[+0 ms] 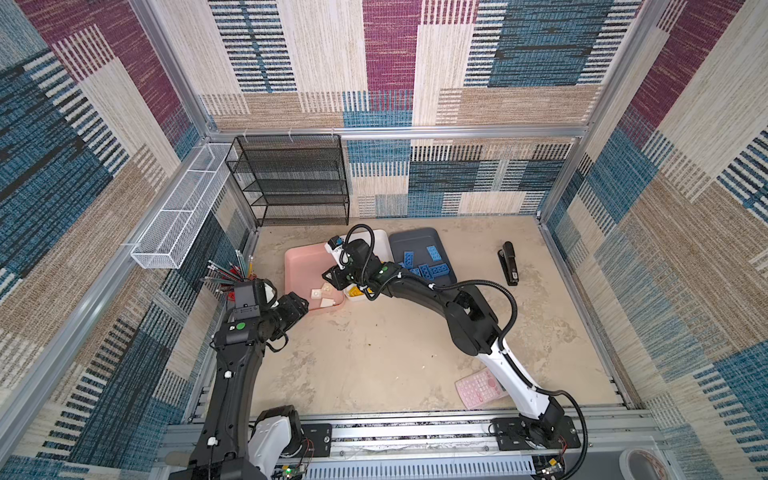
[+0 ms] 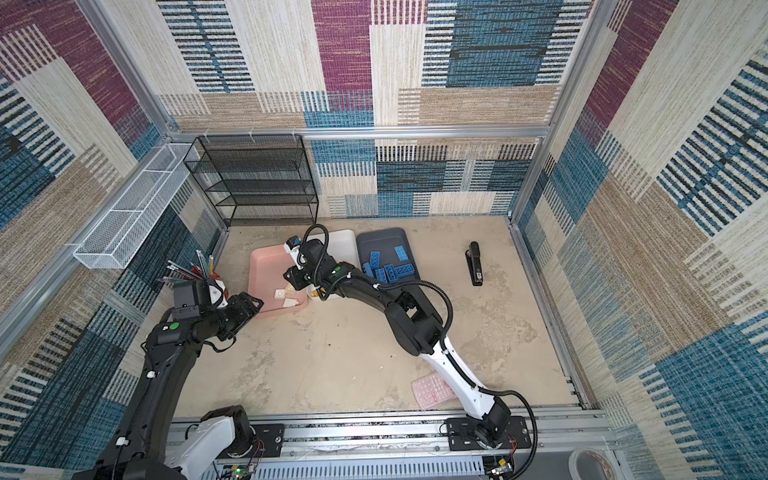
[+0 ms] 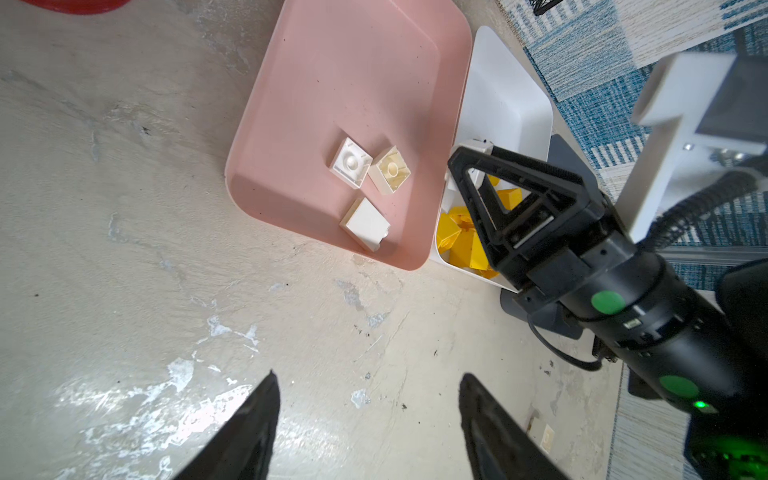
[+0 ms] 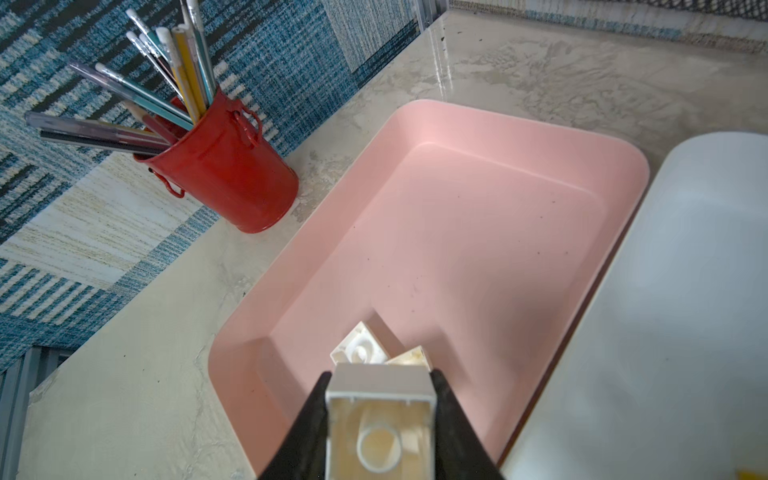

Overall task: Sort the legos into containers by color
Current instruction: 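Carry the white 2x2 brick over the pink tray with the right gripper, release, then withdraw the right arm while the left gripper reaches toward the loose white pieces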

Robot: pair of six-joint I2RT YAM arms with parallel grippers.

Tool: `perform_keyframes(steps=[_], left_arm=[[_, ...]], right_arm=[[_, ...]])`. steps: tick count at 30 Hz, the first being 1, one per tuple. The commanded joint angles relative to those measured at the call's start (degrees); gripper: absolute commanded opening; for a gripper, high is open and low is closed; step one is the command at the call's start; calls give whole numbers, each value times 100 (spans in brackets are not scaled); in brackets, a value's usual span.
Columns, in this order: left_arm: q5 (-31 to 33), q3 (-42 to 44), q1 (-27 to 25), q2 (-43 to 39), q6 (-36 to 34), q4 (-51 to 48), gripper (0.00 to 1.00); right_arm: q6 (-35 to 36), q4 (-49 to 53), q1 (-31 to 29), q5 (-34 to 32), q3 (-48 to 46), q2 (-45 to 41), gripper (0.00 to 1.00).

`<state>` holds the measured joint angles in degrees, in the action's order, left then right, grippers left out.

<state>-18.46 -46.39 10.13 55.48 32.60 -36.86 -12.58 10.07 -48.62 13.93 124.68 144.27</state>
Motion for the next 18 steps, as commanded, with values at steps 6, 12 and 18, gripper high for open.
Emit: perform_keyframes(steps=[6,12,18], left_arm=[[-458,-74,7,-98,-365,91,70],[-599,-37,-233,-253,-449,222,73],[446,-307,-1738,-299,-554,-31,74]], right_arm=[[-88,349,63,349,724,319,55],[-180,139,151,470,243,-165,62],[-316,-464,362,460,-1313,-1488,65]])
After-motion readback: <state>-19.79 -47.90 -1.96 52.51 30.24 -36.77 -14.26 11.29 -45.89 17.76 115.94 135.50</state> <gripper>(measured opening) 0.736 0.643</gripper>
